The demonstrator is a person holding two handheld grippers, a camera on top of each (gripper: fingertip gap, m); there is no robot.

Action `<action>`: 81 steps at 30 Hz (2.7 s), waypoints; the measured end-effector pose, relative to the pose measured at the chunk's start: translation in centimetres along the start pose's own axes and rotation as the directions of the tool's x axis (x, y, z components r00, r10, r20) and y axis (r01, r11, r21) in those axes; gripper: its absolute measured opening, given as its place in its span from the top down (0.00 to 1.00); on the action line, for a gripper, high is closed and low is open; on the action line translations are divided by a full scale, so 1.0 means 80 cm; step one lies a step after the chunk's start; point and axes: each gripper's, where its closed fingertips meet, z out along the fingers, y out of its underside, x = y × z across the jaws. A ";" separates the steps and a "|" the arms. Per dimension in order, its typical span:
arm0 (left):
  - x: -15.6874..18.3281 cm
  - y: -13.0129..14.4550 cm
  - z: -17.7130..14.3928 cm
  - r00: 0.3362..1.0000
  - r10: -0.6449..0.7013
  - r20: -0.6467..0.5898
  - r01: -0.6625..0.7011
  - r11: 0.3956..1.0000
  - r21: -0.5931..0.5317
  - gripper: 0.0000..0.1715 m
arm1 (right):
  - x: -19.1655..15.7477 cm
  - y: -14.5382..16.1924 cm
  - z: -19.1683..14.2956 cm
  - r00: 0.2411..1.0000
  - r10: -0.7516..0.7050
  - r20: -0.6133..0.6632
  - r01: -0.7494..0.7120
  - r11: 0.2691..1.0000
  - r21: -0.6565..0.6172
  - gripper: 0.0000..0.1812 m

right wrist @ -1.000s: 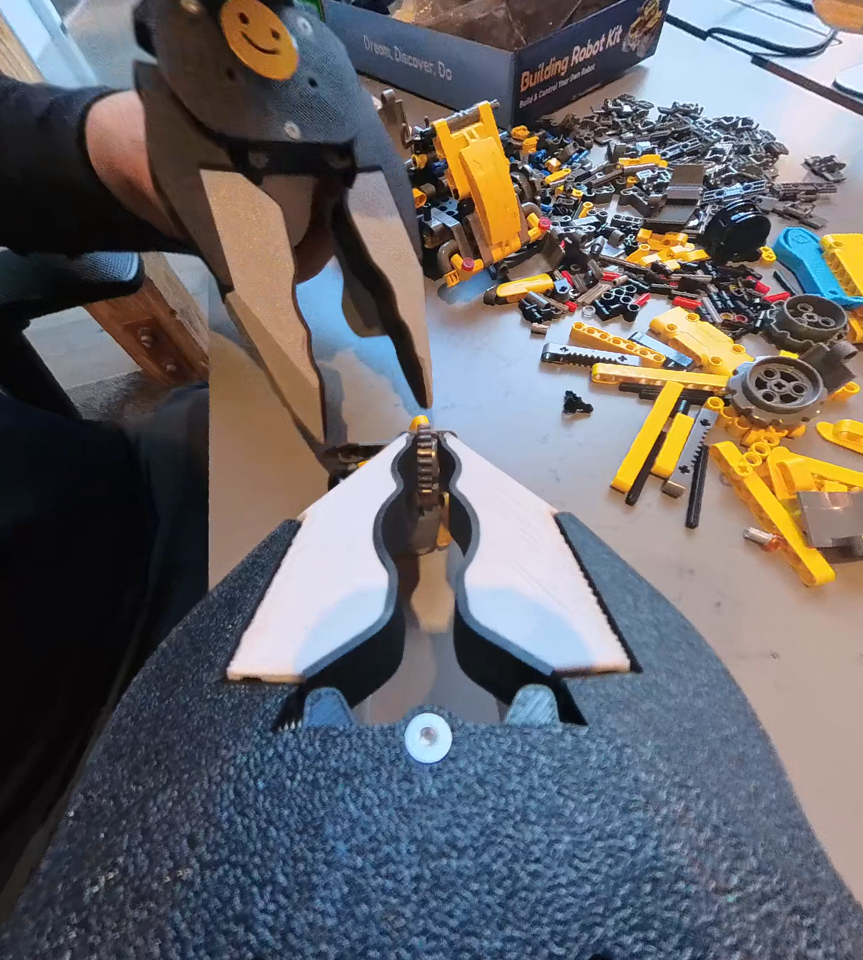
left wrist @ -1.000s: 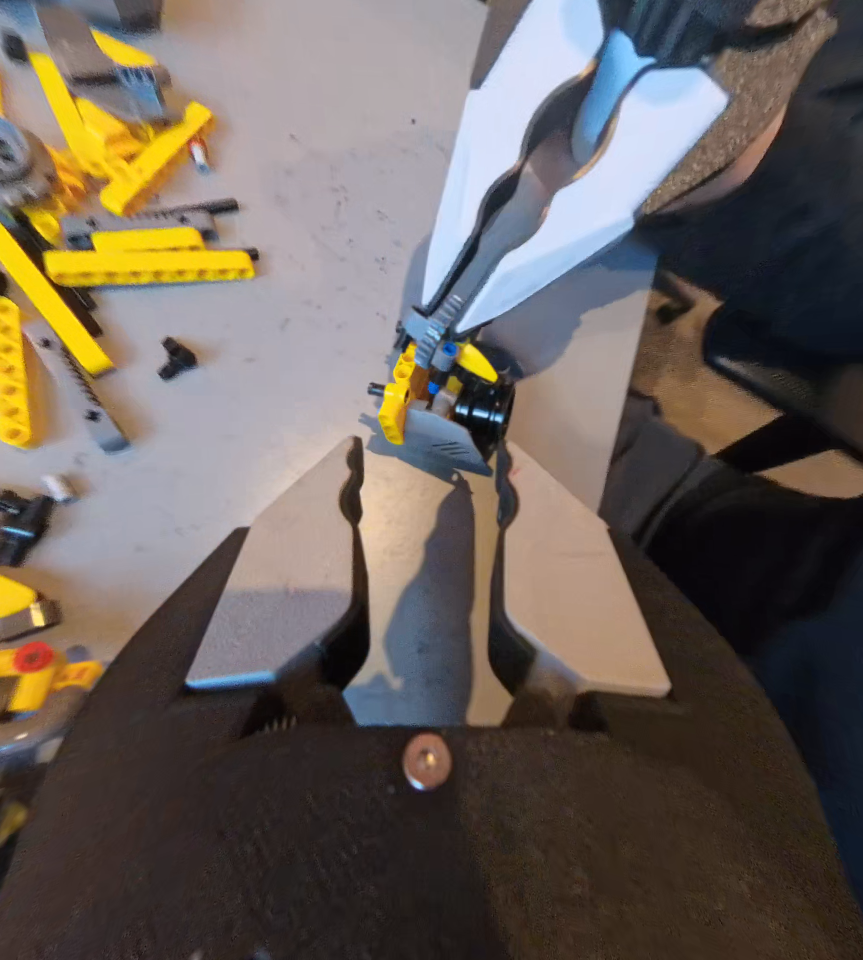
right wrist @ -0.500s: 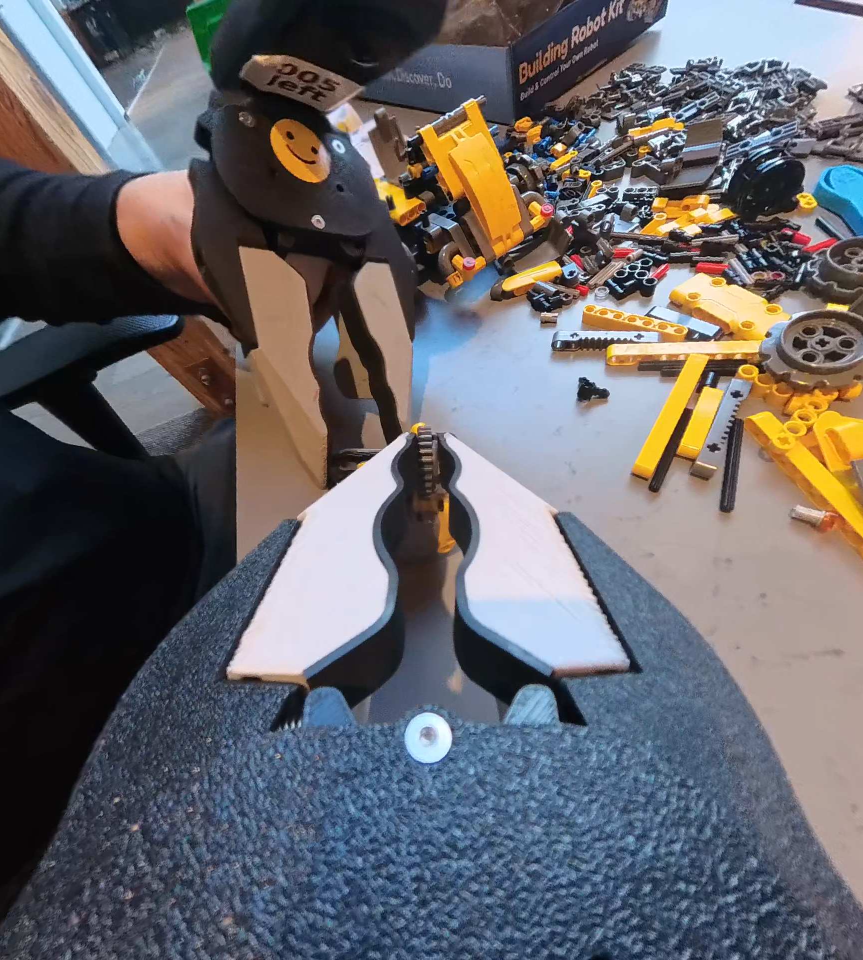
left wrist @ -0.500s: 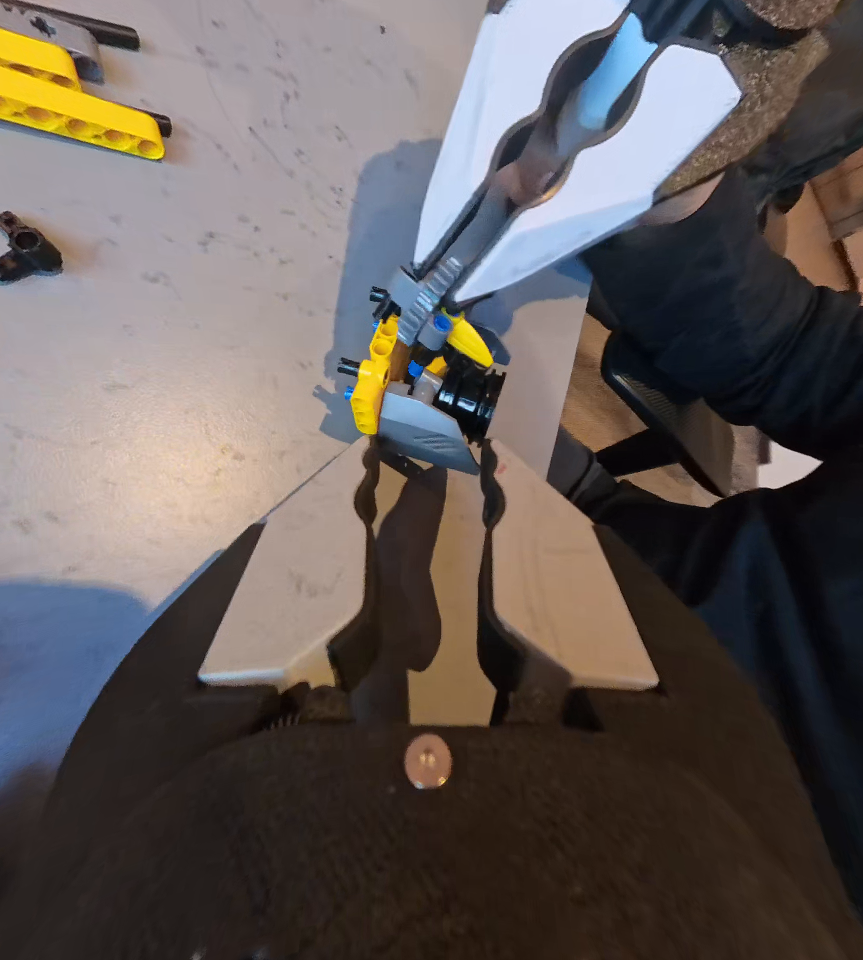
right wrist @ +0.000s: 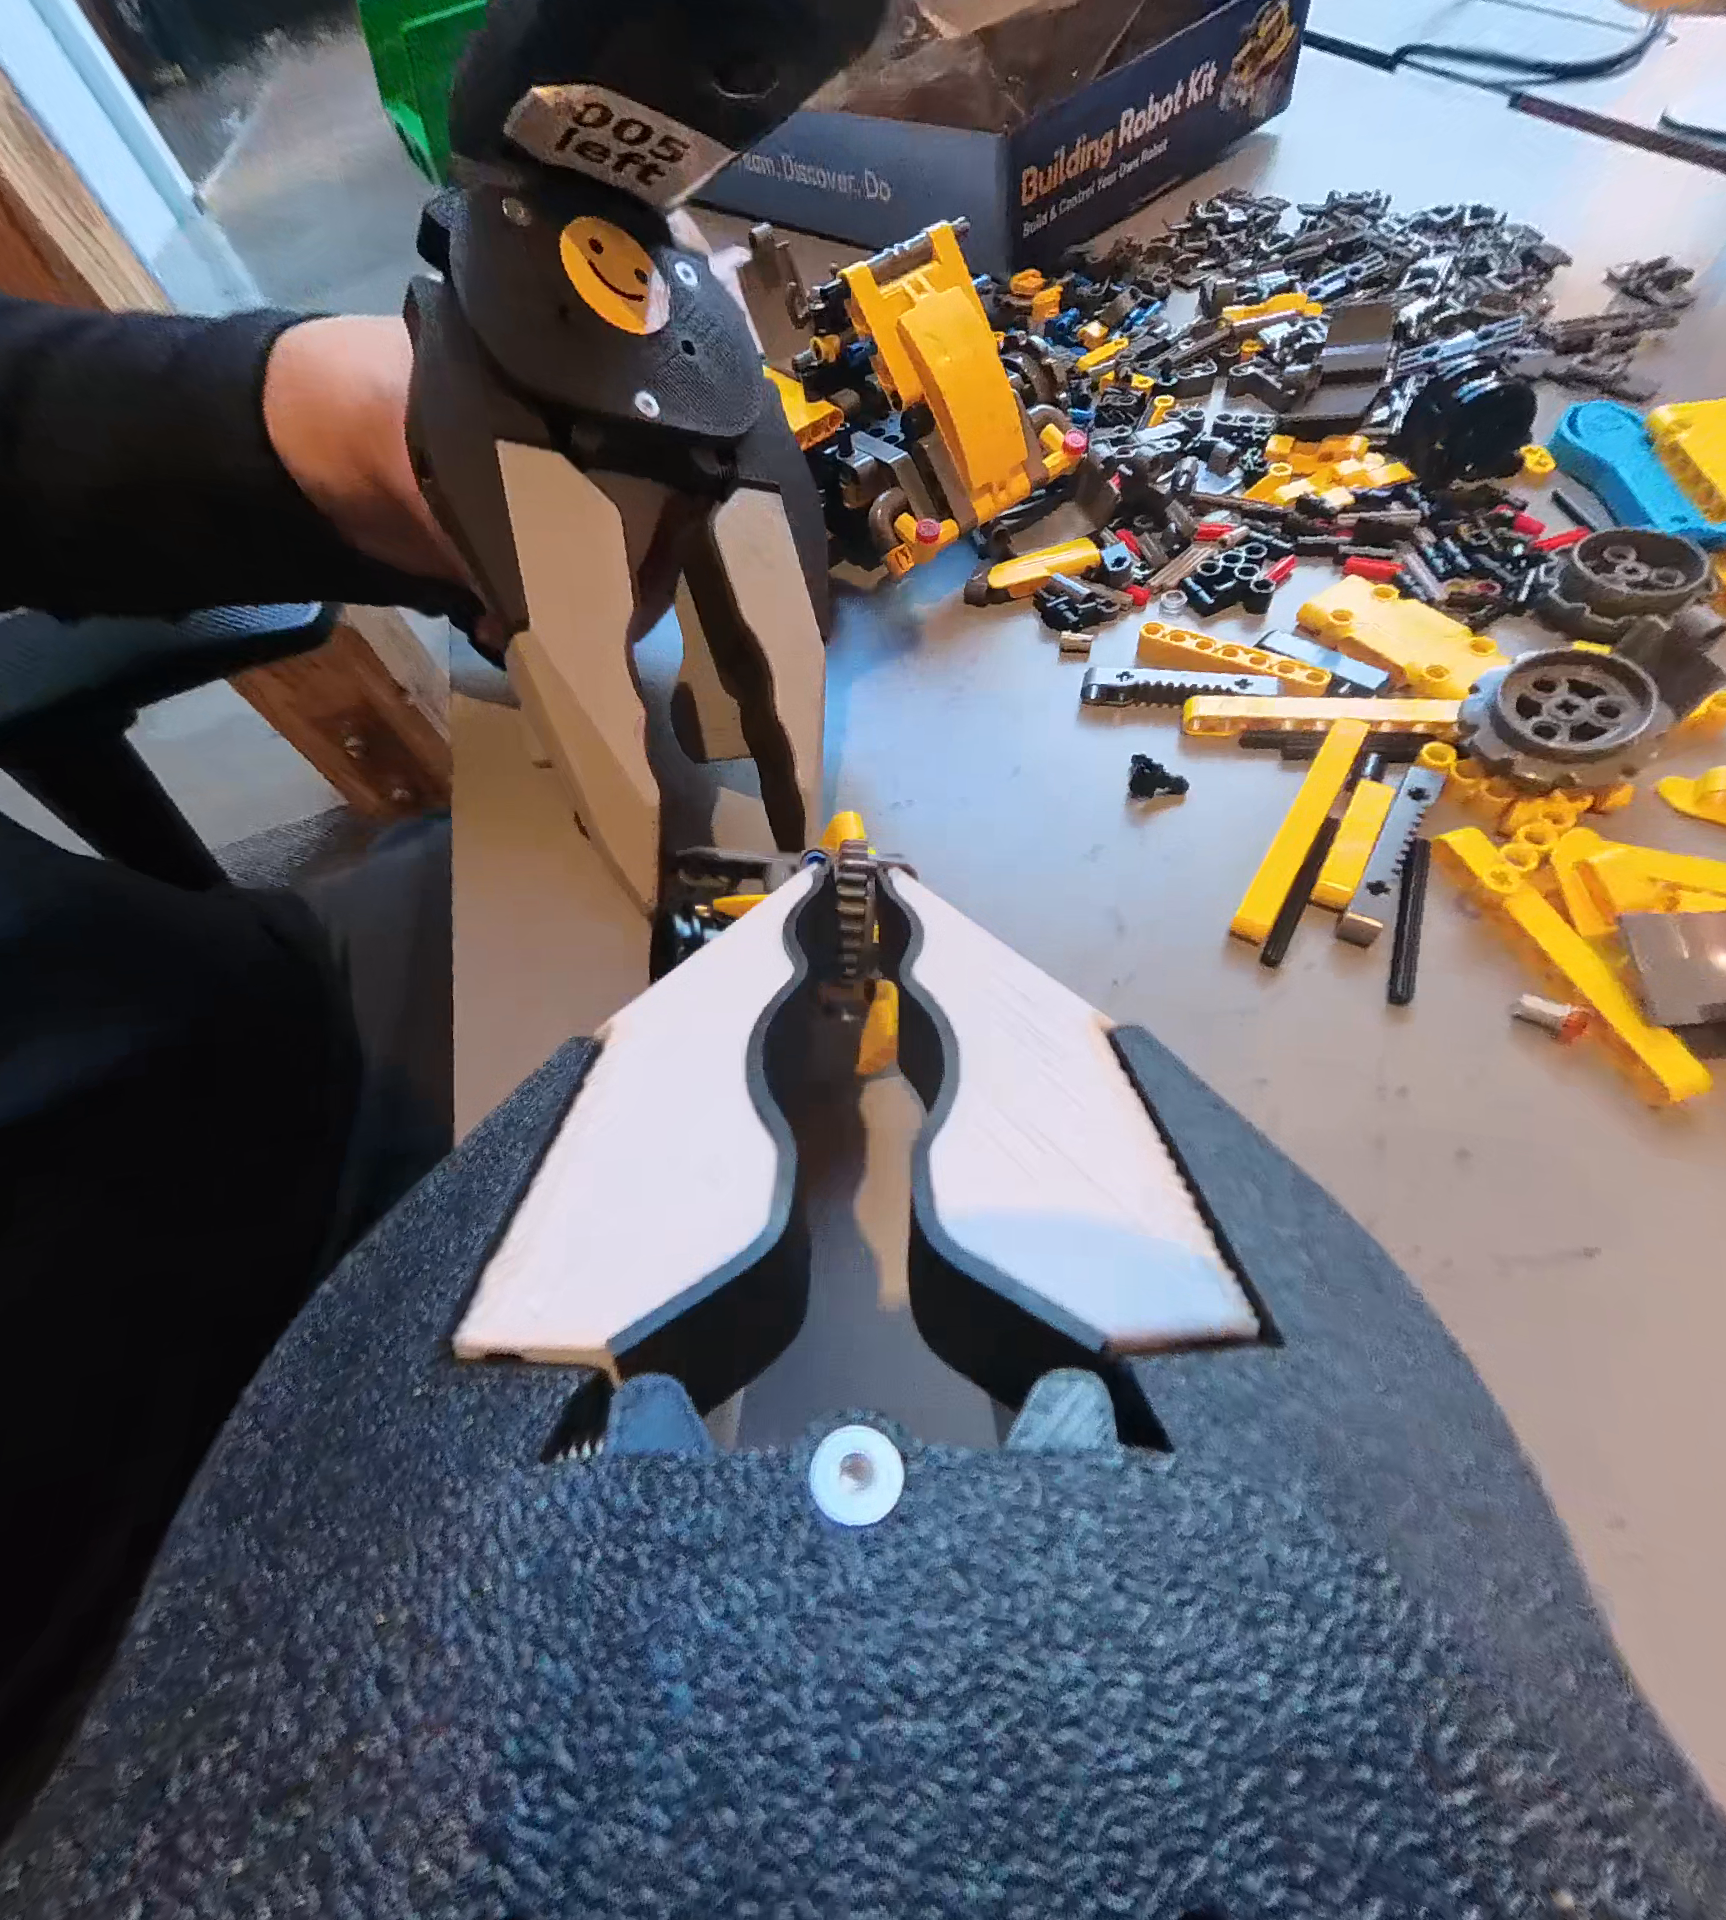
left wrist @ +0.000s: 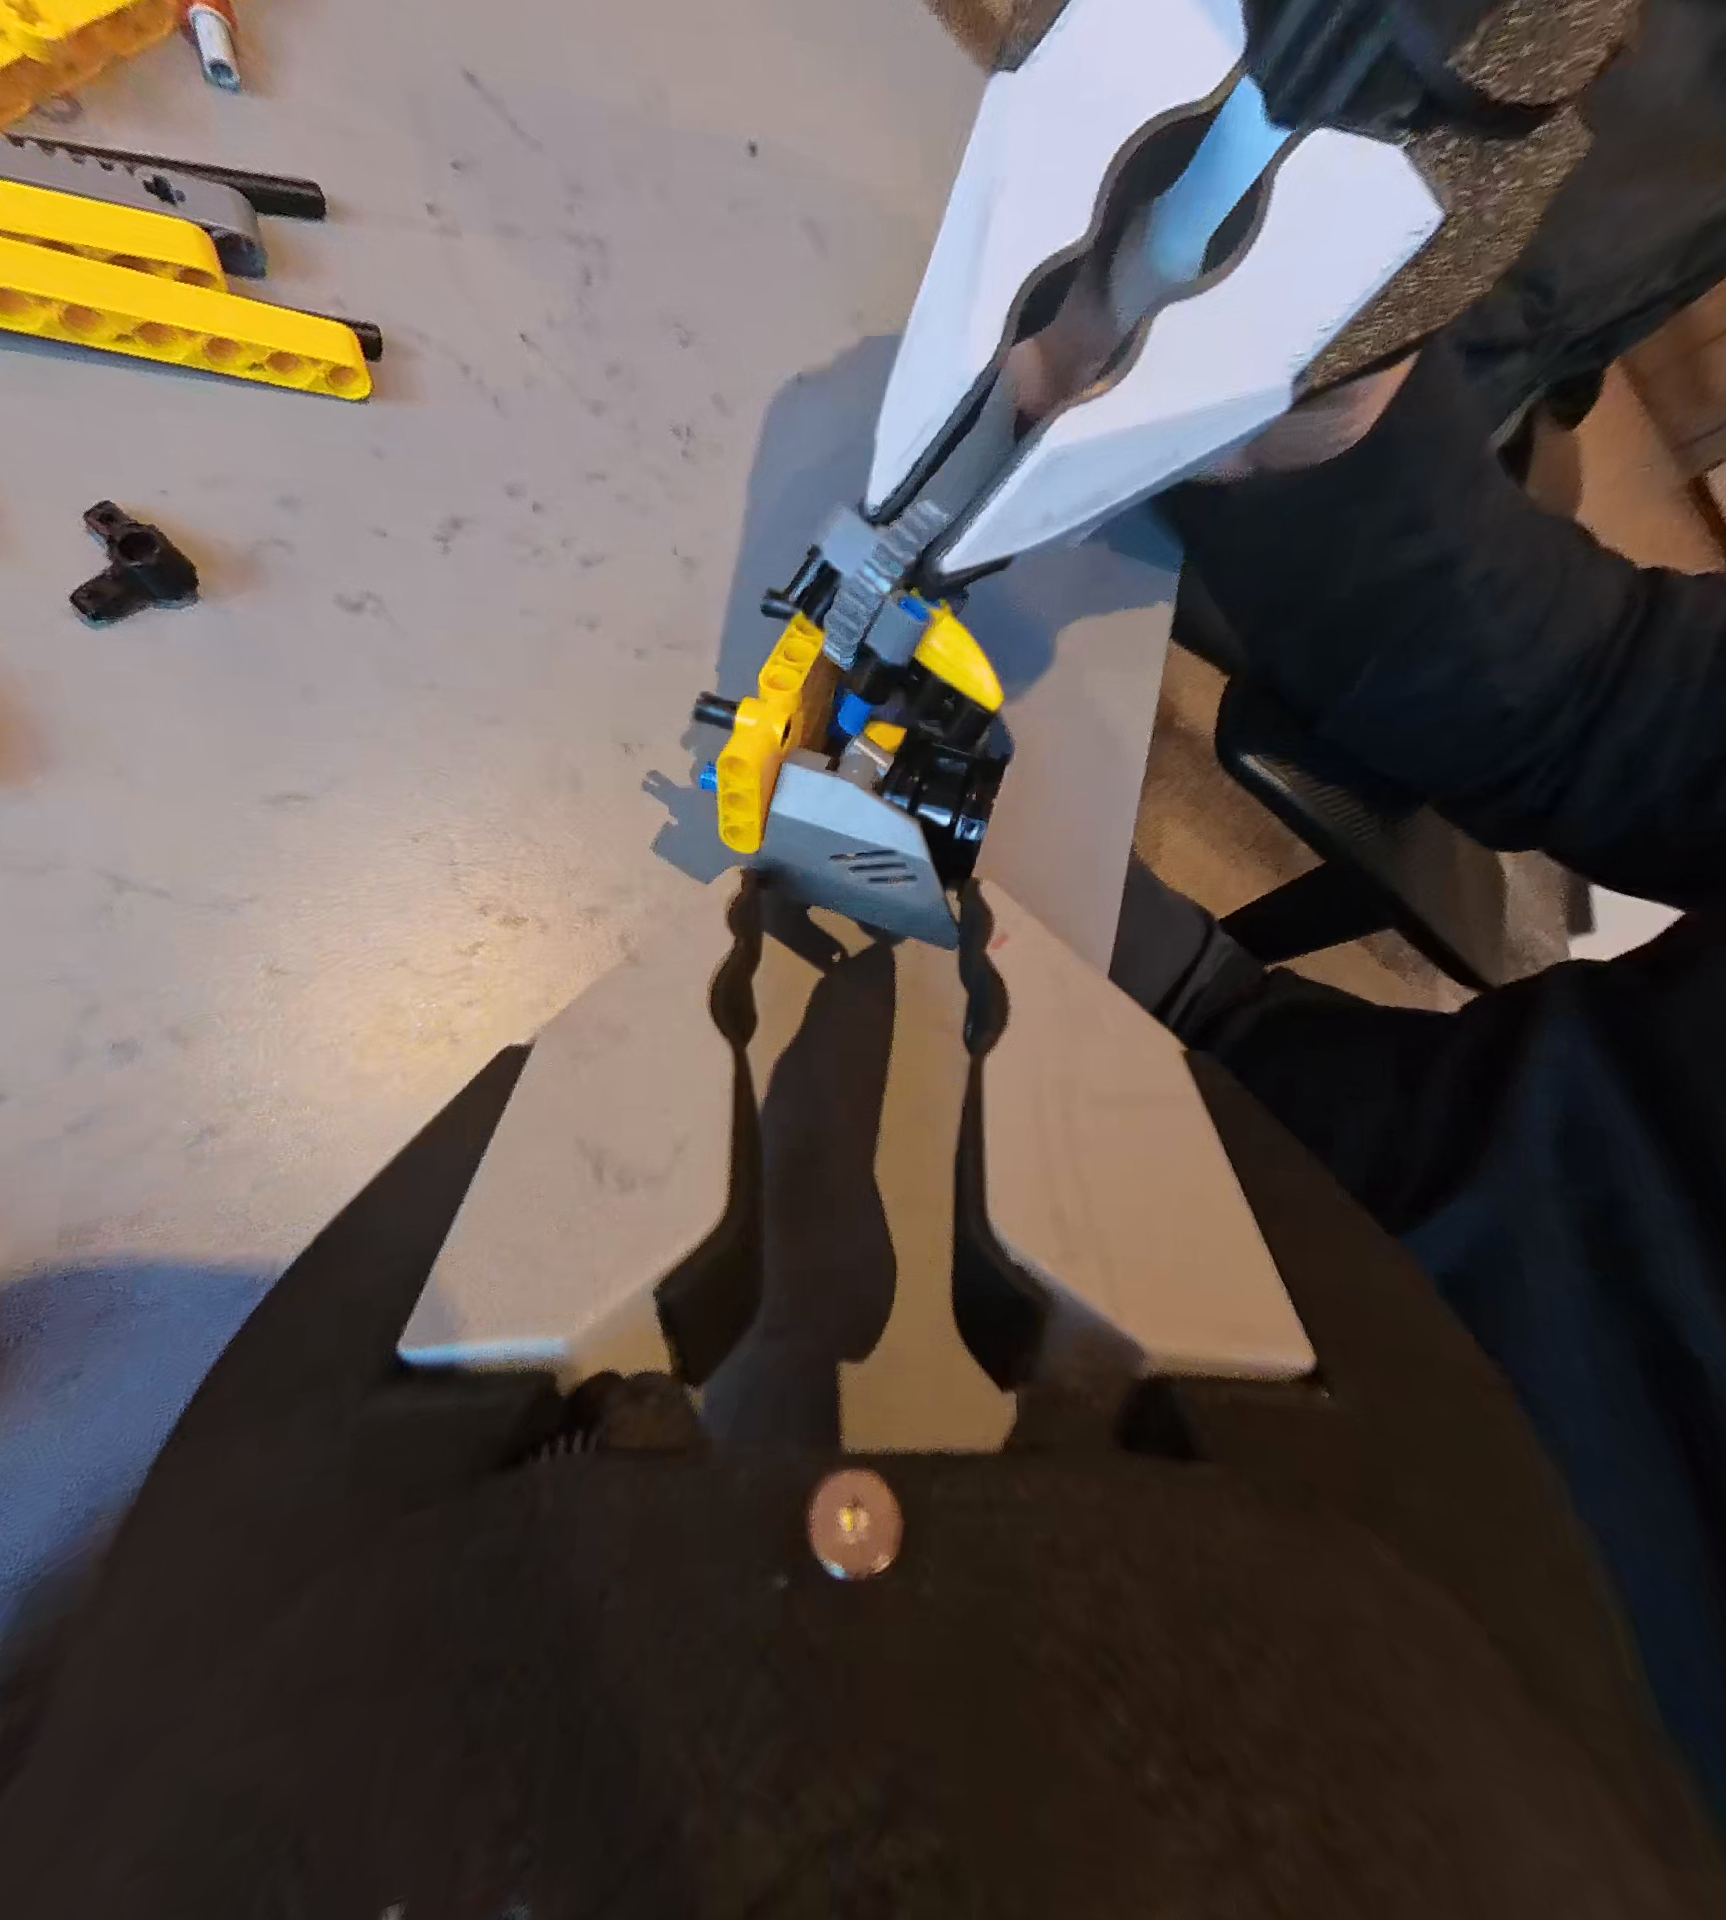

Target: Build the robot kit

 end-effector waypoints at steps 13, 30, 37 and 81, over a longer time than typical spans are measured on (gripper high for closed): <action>0.003 -0.002 -0.031 0.985 -0.175 0.002 0.175 0.985 -0.010 0.82 | -0.002 -0.001 0.005 0.999 0.037 0.002 -0.037 0.999 -0.003 0.96; 0.023 0.019 0.007 0.871 -0.460 -0.170 0.454 0.888 -0.075 0.86 | -0.016 -0.002 0.009 0.999 0.007 0.041 -0.006 1.000 -0.013 0.96; 0.019 0.021 0.008 0.943 -0.322 -0.080 0.318 0.946 -0.060 0.89 | -0.011 -0.002 0.009 0.996 0.074 0.054 -0.074 0.997 -0.007 0.96; 0.002 -0.028 0.007 0.472 0.740 0.479 -0.795 0.592 -0.132 0.88 | 0.022 -0.002 -0.013 0.953 0.294 0.070 -0.290 0.955 -0.057 0.83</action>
